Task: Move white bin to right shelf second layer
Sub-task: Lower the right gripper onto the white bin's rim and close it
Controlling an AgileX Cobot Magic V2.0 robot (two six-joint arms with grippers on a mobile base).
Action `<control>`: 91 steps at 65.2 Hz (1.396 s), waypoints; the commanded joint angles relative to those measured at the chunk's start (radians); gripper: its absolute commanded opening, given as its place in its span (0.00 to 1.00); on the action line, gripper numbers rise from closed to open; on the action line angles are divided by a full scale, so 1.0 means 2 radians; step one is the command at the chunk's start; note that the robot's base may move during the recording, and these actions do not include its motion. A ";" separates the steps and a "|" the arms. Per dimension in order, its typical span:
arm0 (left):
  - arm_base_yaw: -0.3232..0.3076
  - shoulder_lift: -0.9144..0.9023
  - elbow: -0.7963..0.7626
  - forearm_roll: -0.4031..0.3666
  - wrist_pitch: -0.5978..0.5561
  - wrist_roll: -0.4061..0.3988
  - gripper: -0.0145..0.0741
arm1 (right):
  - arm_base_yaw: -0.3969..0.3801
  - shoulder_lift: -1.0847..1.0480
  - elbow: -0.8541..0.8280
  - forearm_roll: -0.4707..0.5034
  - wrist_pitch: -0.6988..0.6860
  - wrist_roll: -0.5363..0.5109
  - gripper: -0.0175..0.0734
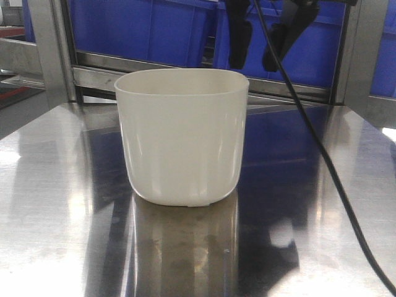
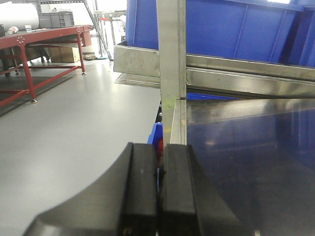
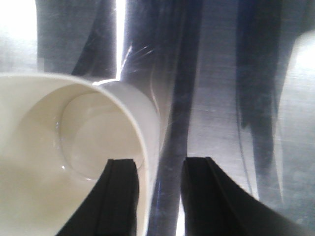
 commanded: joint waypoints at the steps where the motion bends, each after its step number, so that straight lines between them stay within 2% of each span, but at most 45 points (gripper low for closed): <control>1: 0.000 -0.007 0.018 -0.003 -0.042 -0.001 0.26 | 0.005 -0.023 -0.013 -0.006 0.042 0.003 0.57; 25: 0.000 -0.007 0.018 -0.003 -0.042 -0.001 0.26 | 0.008 -0.020 0.027 -0.014 0.015 0.004 0.57; 81: 0.000 -0.007 0.018 -0.003 -0.042 -0.001 0.26 | 0.008 0.005 0.025 -0.014 -0.003 0.004 0.57; 86: 0.000 -0.007 0.018 -0.003 -0.042 -0.001 0.26 | 0.008 0.005 0.025 -0.014 -0.002 0.005 0.54; 91: 0.000 -0.007 0.018 -0.003 -0.042 -0.001 0.26 | 0.008 0.005 0.025 -0.013 -0.002 0.005 0.45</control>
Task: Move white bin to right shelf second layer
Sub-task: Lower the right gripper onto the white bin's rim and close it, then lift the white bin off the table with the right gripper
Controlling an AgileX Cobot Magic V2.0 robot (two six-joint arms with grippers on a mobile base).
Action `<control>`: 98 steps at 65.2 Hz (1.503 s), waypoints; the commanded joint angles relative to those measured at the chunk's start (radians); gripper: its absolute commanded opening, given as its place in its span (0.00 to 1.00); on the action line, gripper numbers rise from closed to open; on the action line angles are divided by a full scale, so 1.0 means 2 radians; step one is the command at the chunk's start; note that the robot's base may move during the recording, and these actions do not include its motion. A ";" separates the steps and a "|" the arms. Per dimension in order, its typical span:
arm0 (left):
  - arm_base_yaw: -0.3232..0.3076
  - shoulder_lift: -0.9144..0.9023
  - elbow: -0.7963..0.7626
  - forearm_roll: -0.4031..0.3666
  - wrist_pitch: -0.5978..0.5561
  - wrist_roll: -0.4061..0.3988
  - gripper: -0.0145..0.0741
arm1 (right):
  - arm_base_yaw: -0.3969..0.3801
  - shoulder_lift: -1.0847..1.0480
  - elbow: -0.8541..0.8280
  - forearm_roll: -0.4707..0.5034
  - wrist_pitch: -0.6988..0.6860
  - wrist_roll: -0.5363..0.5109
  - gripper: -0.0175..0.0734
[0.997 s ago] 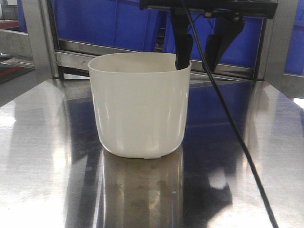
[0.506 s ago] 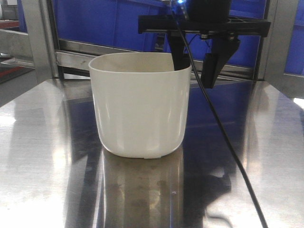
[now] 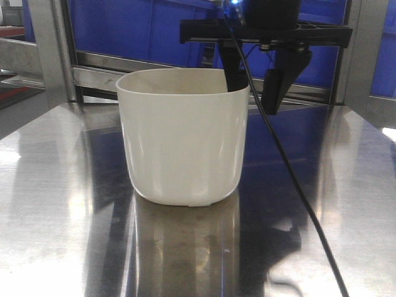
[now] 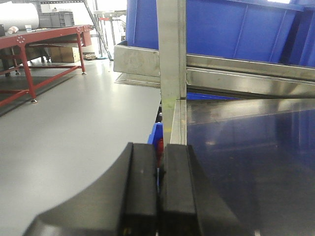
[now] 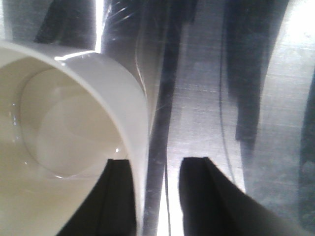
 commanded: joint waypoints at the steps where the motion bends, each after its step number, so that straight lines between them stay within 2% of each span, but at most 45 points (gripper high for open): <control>1: 0.000 -0.007 0.018 -0.003 -0.042 -0.001 0.26 | 0.001 -0.024 -0.012 -0.009 0.003 0.001 0.43; 7: 0.000 -0.007 0.018 -0.003 -0.042 -0.001 0.26 | 0.001 -0.024 -0.012 -0.008 0.003 0.006 0.32; 13: 0.000 -0.007 0.018 -0.003 -0.042 -0.001 0.26 | 0.001 -0.024 -0.012 -0.008 0.003 0.012 0.25; 33: 0.000 -0.007 0.018 -0.003 -0.042 -0.001 0.26 | 0.001 -0.061 -0.024 -0.019 0.002 0.012 0.25; 46: 0.000 -0.007 0.018 -0.003 -0.042 -0.001 0.26 | -0.005 -0.100 -0.022 -0.063 0.017 0.011 0.25; 54: 0.000 -0.007 0.018 -0.003 -0.042 -0.001 0.26 | -0.019 -0.131 -0.005 -0.088 0.007 -0.014 0.25; 64: 0.000 -0.007 0.018 -0.003 -0.042 -0.001 0.26 | -0.054 -0.189 0.062 -0.088 -0.041 -0.068 0.25; 74: 0.000 -0.007 0.018 -0.003 -0.042 -0.001 0.26 | -0.113 -0.255 0.146 -0.076 -0.089 -0.108 0.25; 89: 0.000 -0.007 0.018 -0.003 -0.042 -0.001 0.26 | -0.223 -0.354 0.266 -0.025 -0.182 -0.202 0.25; 98: 0.000 -0.007 0.018 -0.003 -0.042 -0.001 0.26 | -0.271 -0.408 0.324 0.008 -0.246 -0.252 0.25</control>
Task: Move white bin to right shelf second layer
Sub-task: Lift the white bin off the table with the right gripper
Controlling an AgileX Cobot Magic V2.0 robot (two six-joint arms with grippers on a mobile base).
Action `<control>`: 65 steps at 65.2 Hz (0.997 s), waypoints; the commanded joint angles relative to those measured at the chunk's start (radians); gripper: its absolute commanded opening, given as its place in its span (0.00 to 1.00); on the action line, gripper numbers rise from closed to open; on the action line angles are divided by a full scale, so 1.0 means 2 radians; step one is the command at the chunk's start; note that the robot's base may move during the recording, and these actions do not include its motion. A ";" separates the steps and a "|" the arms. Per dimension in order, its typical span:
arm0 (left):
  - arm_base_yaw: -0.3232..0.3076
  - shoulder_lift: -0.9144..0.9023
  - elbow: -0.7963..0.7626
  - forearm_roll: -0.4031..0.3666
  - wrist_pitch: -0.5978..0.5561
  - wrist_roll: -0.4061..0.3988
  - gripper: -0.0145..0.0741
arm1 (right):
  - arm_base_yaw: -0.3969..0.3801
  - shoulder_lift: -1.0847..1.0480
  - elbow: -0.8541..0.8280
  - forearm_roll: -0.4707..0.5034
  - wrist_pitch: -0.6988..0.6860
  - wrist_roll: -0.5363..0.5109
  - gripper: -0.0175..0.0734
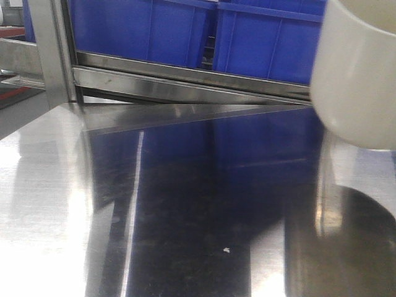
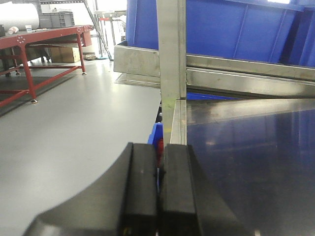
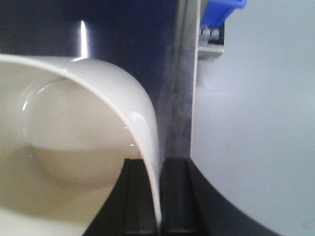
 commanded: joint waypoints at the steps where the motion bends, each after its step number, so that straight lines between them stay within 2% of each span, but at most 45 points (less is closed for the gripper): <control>1: 0.000 -0.007 0.018 -0.003 -0.042 -0.001 0.26 | -0.032 -0.050 0.024 0.026 -0.082 -0.042 0.25; 11: 0.000 -0.007 0.018 -0.003 -0.042 -0.001 0.26 | -0.069 -0.102 0.078 0.063 -0.104 -0.073 0.25; 25: 0.000 -0.007 0.018 -0.003 -0.042 -0.001 0.26 | -0.079 -0.150 0.127 0.097 -0.094 -0.074 0.25; 37: 0.000 -0.007 0.018 -0.003 -0.042 -0.001 0.26 | -0.079 -0.173 0.139 0.096 -0.069 -0.074 0.25; 65: 0.000 -0.007 0.018 -0.003 -0.042 -0.001 0.26 | -0.079 -0.173 0.139 0.096 -0.068 -0.074 0.25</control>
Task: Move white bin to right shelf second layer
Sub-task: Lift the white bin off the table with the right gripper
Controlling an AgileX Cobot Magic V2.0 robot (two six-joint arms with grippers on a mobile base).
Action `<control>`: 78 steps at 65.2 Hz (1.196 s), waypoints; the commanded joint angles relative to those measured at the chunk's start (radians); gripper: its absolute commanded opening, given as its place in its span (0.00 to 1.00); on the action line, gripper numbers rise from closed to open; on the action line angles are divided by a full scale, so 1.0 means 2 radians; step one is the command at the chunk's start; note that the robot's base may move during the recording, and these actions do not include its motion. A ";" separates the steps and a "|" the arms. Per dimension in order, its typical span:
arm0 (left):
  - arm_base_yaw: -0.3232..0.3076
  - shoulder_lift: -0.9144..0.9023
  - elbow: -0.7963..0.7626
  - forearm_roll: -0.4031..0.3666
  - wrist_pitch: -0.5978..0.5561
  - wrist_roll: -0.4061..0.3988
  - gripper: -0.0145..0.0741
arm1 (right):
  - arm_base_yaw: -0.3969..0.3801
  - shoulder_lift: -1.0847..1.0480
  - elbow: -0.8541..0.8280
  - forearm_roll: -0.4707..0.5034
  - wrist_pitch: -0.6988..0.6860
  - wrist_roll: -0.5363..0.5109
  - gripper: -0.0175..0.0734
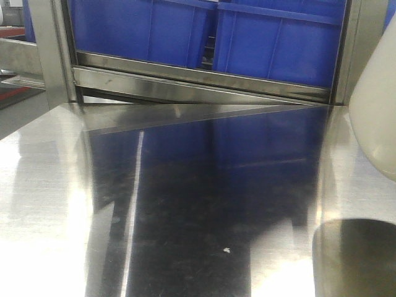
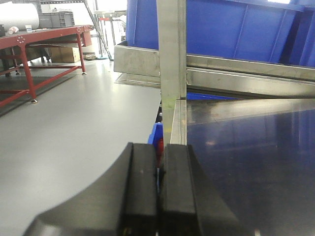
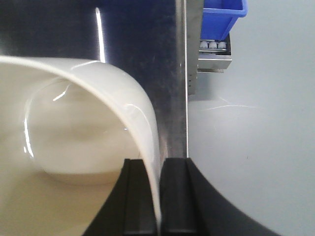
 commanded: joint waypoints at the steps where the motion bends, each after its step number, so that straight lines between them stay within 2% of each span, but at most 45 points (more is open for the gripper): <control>1: 0.000 -0.007 0.018 -0.003 -0.042 -0.001 0.26 | -0.003 -0.005 -0.014 0.007 -0.035 -0.003 0.25; 78: 0.000 -0.007 0.018 -0.003 -0.042 -0.001 0.26 | -0.003 -0.005 -0.014 0.007 -0.035 -0.003 0.25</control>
